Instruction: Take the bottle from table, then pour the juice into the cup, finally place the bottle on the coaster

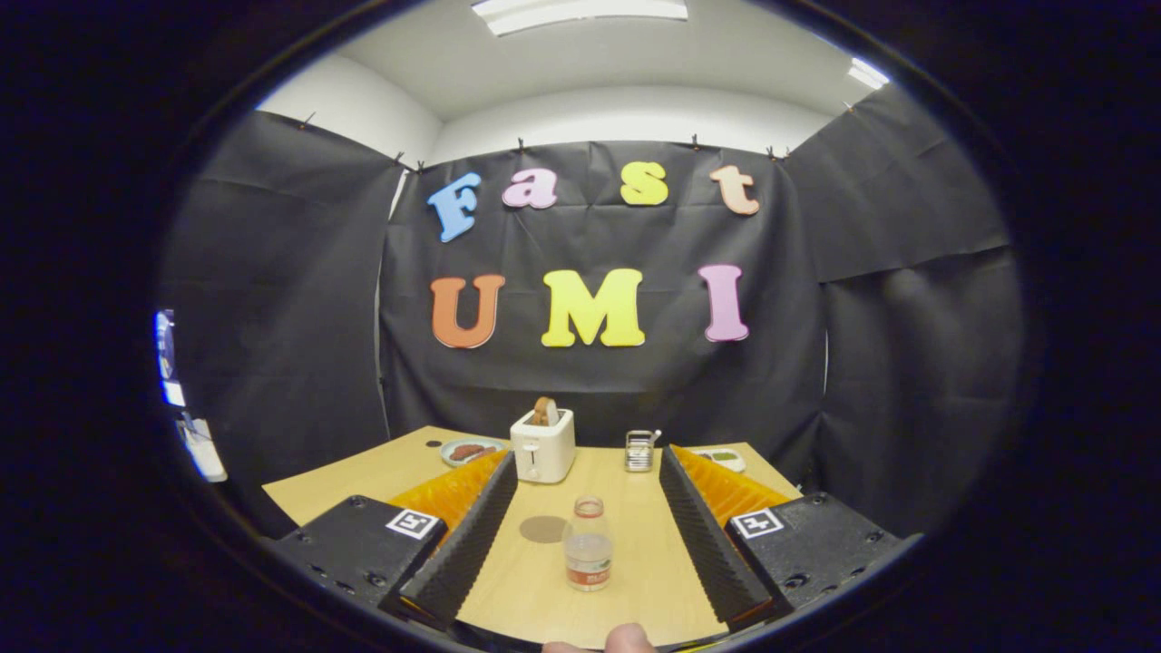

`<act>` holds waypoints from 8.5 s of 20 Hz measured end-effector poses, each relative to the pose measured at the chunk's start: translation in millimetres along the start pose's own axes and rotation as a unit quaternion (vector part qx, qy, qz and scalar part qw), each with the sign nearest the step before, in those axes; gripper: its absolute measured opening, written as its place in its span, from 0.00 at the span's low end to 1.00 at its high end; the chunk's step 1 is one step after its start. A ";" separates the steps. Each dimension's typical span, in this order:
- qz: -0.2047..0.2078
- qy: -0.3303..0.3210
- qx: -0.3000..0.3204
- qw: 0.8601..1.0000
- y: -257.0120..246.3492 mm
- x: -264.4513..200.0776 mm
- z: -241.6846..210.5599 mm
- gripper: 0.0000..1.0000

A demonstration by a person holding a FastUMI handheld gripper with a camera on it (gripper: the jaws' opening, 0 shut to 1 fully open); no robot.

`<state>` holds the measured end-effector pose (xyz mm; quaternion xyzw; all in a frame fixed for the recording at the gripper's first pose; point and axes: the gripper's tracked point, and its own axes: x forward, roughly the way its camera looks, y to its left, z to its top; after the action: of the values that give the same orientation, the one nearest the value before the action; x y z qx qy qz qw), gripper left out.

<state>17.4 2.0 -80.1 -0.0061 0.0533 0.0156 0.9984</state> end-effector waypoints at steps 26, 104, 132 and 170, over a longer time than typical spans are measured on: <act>-0.024 0.220 0.039 0.974 1.8 107.9 -212.8 1.00; -0.061 0.001 -0.747 0.661 118.5 186.2 -127.1 0.73; -0.071 -0.022 -0.789 0.610 121.6 185.7 -87.5 0.73; -0.075 -0.052 -0.823 0.560 145.6 177.7 -65.3 0.73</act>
<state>182.5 152.0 -165.5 -0.8286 -0.0352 -0.0223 0.5583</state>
